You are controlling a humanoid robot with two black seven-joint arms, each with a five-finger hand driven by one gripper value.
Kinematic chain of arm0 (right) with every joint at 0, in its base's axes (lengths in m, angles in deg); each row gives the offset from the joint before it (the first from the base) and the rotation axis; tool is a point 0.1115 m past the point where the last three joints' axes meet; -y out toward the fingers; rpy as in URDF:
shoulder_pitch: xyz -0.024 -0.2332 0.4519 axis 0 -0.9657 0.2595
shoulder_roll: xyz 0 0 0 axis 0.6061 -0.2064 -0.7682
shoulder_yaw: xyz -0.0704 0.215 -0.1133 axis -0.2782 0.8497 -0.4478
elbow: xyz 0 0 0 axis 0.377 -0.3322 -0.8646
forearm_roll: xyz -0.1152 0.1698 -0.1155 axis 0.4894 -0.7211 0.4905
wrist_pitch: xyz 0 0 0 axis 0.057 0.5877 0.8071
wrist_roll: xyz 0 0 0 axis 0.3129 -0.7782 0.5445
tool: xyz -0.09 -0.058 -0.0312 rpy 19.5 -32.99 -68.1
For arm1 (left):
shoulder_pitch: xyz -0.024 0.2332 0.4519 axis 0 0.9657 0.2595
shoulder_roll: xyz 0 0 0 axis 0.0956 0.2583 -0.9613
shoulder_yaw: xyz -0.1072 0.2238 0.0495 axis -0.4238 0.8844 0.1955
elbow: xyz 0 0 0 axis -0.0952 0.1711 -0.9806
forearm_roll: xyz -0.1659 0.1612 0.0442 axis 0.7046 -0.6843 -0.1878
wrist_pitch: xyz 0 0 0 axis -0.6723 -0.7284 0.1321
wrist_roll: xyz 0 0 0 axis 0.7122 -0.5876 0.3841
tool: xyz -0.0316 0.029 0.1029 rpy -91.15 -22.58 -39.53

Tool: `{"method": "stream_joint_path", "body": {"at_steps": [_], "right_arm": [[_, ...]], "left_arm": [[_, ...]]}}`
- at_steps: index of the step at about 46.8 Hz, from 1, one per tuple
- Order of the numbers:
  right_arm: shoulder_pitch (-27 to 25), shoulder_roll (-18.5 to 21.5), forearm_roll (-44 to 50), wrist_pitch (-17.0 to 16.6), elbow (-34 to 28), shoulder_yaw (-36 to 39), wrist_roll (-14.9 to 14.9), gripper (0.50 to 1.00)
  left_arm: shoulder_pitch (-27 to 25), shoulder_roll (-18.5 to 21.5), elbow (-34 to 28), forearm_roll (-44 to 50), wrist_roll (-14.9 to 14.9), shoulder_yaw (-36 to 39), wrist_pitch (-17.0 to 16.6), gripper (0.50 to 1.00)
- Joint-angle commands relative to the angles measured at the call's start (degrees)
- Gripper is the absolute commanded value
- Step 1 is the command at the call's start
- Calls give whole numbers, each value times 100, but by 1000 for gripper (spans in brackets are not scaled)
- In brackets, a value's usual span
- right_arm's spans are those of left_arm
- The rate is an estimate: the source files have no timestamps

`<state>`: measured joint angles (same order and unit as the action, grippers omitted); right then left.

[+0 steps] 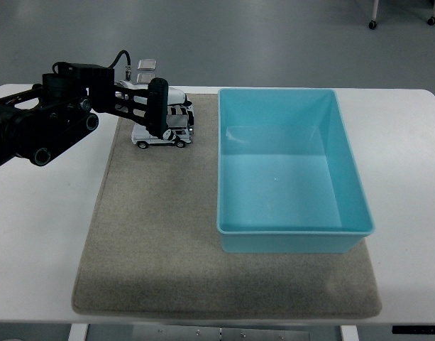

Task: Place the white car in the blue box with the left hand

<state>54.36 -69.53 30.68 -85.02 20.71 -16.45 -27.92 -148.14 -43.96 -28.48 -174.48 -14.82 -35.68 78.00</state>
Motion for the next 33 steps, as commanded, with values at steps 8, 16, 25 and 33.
{"method": "stream_joint_path", "body": {"at_steps": [8,16,25,33], "right_arm": [[0,0,0,4,-6,0,-8,936],[0,0,0,-4,3,0,1,936],[0,0,0,-4,-6,0,1,936],[0,0,0,4,-6,0,1,936]], "left_arm": [[-212,7,8,8,1,3,52,500],[-282,42,-1,8,1,11,87,500],[-510,218,-18,26,-8,3,175,500],[-783,359,-27,78,-61,3,404,500]]}}
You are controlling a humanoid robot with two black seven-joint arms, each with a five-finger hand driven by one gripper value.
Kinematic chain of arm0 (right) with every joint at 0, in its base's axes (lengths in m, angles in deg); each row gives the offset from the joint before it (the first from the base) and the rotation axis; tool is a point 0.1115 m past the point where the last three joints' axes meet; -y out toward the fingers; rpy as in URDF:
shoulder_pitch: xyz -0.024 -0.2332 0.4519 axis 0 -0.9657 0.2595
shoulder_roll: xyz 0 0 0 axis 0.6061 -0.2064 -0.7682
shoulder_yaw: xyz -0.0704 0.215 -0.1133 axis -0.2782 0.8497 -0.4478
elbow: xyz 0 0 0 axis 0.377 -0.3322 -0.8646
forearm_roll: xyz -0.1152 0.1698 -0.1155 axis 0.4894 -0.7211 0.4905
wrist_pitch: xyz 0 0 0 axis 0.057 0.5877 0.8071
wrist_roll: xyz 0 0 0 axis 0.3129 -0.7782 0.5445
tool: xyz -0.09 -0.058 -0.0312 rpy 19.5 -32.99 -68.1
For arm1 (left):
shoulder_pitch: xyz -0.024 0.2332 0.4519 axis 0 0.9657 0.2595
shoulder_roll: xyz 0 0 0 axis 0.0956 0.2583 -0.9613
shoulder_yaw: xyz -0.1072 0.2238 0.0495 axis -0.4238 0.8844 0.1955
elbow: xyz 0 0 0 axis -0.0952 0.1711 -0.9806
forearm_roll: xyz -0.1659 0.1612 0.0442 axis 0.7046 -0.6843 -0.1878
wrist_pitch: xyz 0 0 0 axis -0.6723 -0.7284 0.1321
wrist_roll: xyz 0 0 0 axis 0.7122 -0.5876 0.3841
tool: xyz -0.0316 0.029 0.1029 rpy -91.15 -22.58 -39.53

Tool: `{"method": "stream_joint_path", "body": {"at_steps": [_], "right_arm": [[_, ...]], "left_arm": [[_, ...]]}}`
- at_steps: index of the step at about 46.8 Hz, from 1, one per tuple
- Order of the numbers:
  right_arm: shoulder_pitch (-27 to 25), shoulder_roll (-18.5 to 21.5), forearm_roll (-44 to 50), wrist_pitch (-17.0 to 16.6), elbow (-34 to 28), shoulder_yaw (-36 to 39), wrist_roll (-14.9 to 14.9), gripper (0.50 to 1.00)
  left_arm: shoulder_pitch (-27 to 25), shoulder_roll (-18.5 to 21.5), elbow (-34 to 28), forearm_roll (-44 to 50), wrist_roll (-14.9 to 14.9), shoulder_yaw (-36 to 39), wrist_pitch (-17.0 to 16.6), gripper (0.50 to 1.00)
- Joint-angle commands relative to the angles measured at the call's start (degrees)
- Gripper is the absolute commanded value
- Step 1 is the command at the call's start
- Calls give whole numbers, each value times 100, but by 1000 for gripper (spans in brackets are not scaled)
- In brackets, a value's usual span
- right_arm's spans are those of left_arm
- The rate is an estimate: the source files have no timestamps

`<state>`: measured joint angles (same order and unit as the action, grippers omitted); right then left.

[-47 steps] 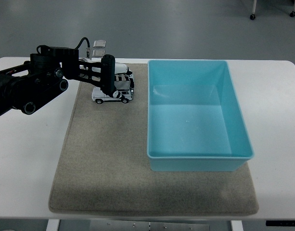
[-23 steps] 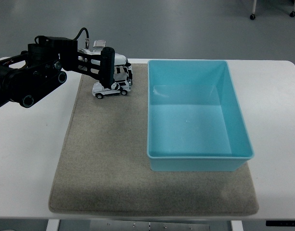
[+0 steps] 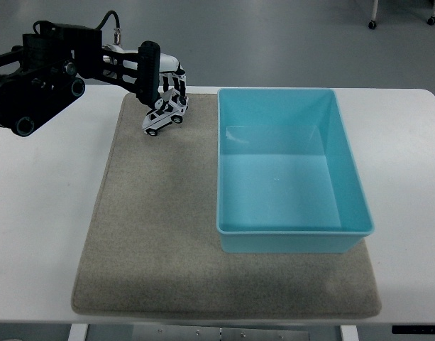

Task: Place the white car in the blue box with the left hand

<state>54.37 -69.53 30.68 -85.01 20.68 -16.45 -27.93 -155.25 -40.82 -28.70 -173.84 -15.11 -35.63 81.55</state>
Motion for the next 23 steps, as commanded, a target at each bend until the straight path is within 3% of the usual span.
{"method": "stream_joint_path", "body": {"at_steps": [1,13,23], "right_arm": [[0,0,0,-5,-2,0,2,936],[0,0,0,4,-2,0,2,936],[0,0,0,-5,7,0,2,936]], "left_arm": [[-89,53,-13,15,-41,-2,48,500],[-291,54,-49,24,-41,-10,74,500],[-546,36,-57,24,-41,-11,312,500]]}}
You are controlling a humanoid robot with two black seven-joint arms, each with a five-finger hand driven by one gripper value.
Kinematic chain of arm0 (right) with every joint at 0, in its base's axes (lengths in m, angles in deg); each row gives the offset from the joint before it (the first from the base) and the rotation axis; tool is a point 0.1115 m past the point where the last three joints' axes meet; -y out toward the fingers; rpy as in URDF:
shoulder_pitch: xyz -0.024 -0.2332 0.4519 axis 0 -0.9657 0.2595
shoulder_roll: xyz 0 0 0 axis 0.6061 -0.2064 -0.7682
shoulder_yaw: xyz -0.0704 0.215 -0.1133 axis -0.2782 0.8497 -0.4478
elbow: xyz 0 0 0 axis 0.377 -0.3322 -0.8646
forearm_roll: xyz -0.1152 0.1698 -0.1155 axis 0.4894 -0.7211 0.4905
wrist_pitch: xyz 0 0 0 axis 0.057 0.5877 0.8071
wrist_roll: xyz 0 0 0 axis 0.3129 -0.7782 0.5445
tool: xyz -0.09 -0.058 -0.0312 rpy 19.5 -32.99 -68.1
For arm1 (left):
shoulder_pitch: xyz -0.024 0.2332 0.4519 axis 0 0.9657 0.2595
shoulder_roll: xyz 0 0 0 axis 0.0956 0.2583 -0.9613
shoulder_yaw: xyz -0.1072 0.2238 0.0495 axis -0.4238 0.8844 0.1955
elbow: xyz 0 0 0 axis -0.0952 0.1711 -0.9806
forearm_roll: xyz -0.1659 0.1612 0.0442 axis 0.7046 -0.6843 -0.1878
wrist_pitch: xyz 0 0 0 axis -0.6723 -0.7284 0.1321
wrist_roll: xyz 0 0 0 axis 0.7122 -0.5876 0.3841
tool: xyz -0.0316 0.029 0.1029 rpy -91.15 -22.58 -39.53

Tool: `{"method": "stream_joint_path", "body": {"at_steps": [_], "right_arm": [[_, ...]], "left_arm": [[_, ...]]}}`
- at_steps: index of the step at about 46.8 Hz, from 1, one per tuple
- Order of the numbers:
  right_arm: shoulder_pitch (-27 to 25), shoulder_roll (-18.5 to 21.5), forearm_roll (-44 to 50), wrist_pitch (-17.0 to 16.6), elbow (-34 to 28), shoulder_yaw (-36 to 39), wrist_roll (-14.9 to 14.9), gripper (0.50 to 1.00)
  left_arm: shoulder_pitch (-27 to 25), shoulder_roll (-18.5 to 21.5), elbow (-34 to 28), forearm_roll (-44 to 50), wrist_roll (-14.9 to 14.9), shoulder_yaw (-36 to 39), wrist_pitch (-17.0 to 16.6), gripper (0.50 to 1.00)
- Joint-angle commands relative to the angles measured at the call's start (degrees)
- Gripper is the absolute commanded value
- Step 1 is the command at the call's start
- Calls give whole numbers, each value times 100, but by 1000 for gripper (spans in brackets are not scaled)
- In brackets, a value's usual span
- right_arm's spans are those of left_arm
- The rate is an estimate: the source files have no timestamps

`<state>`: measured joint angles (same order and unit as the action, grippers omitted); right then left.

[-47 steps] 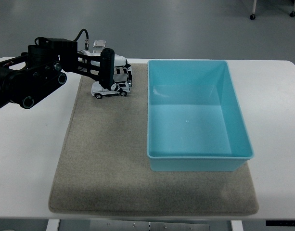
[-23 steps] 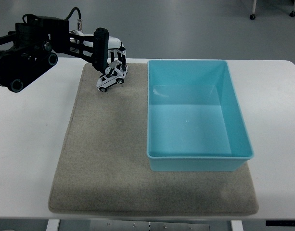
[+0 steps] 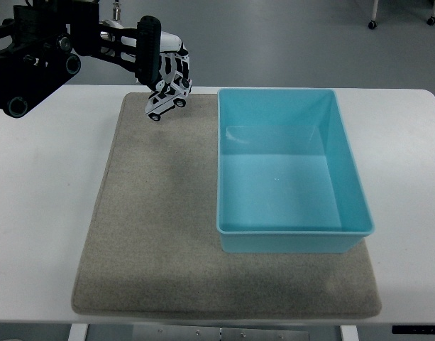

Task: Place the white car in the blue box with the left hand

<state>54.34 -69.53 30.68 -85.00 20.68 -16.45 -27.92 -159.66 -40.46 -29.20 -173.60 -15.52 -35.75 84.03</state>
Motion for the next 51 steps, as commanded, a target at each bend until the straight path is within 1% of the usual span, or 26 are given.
{"method": "stream_joint_path", "body": {"at_steps": [1,4,11,18,23,31,37,40,43,47,51], "right_arm": [[2,0,-8,-6,-3,0,1,936],[2,0,1,2,6,0,1,936],[2,0,1,-6,-3,0,1,936],[2,0,1,-6,6,0,1,936],[2,0,-8,-6,6,0,1,936],[2,0,1,-6,-3,0,1,936],[2,0,1,-6,6,0,1,936],[2,0,1,2,-3,0,1,936],[2,0,1,2,6,0,-8,936],[2,0,1,-6,-3,0,1,936],[2,0,0,-6,-3,0,1,936]], "left_arm": [[-123,0,-7,-9,1,1,90,500],[-175,0,-7,-9,1,1,143,500],[-255,26,-34,-9,-8,-7,152,500],[-535,26,-69,0,-61,-42,283,500],[-746,17,-332,26,-78,-43,371,500],[-1072,-53,-745,123,-78,-7,424,500],[-1309,-79,-895,290,-70,-16,635,500],[-1415,-237,-921,316,-70,-16,679,500],[-1415,-430,-956,334,-70,-16,679,500],[-1336,-624,-965,334,-70,-25,679,500],[-1178,-940,-948,334,-70,-25,635,500]]}}
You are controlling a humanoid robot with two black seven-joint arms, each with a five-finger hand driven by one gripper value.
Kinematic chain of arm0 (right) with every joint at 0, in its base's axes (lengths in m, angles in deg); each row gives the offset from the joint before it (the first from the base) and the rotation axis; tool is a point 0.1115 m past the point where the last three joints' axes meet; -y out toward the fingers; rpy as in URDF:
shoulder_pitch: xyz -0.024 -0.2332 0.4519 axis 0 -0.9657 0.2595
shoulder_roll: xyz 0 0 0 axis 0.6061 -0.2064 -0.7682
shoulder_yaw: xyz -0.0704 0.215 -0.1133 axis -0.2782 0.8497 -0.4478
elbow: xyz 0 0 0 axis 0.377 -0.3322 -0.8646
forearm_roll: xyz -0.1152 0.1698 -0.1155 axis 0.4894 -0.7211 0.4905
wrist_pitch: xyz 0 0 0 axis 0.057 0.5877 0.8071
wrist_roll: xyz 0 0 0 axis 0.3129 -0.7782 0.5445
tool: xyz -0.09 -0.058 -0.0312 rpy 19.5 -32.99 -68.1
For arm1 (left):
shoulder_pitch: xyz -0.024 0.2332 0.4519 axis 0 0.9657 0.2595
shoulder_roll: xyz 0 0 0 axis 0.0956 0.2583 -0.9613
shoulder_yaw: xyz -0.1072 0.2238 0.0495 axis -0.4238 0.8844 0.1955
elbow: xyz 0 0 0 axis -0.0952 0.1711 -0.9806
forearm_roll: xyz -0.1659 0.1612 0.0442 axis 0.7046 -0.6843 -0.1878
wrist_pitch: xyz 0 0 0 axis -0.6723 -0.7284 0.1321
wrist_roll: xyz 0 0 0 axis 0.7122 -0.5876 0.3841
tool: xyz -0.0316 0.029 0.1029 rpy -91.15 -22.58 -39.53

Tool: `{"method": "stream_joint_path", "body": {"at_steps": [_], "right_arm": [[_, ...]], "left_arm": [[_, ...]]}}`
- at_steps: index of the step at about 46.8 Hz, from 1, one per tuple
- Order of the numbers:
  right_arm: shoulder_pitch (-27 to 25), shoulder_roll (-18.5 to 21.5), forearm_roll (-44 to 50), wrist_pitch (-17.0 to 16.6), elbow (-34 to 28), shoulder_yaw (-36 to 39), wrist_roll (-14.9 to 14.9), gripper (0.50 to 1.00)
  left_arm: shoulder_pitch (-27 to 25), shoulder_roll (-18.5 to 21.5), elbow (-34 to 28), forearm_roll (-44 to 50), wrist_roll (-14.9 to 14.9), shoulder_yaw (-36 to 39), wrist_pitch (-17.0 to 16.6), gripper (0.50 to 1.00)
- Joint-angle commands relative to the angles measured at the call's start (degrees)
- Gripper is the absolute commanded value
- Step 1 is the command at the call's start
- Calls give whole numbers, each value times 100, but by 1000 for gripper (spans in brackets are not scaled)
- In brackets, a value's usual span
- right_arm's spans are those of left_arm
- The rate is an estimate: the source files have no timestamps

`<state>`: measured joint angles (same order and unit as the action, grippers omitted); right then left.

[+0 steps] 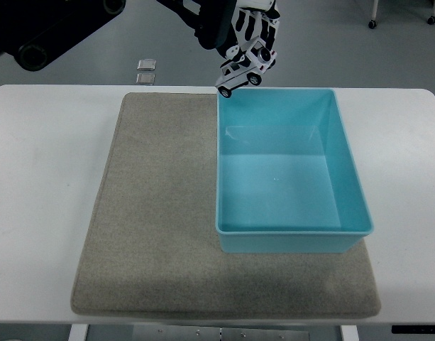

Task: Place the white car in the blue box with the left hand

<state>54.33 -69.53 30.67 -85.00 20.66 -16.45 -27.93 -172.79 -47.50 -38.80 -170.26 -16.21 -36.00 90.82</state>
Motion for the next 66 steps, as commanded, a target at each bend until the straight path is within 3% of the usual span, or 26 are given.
{"method": "stream_joint_path", "body": {"at_steps": [1,10,29,30,33,36,37,48,56,66], "right_arm": [[3,0,1,-6,-1,0,2,936],[3,0,1,3,8,0,2,936],[3,0,1,-6,-1,0,2,936],[3,0,1,3,-1,0,2,936],[3,0,1,3,8,0,2,936],[3,0,1,-6,-1,0,2,936],[3,0,1,-6,8,0,2,936],[3,0,1,3,8,0,2,936],[3,0,1,3,8,0,2,936],[3,0,1,-6,-1,0,2,936]], "left_arm": [[213,-306,29,-1,8,8,-70,500],[741,-878,65,-71,61,26,-210,500],[1032,-869,82,34,78,35,-272,500],[1040,-852,74,43,78,35,-315,518],[1119,-834,82,183,78,35,-552,781],[1207,-825,91,534,78,61,-921,966],[1207,-817,108,692,78,61,-1018,996],[1216,-711,583,2713,87,88,-1116,1000],[1435,-474,758,3356,105,-53,-1195,1000],[1682,-430,1541,4788,114,-475,-1186,1000]]}}
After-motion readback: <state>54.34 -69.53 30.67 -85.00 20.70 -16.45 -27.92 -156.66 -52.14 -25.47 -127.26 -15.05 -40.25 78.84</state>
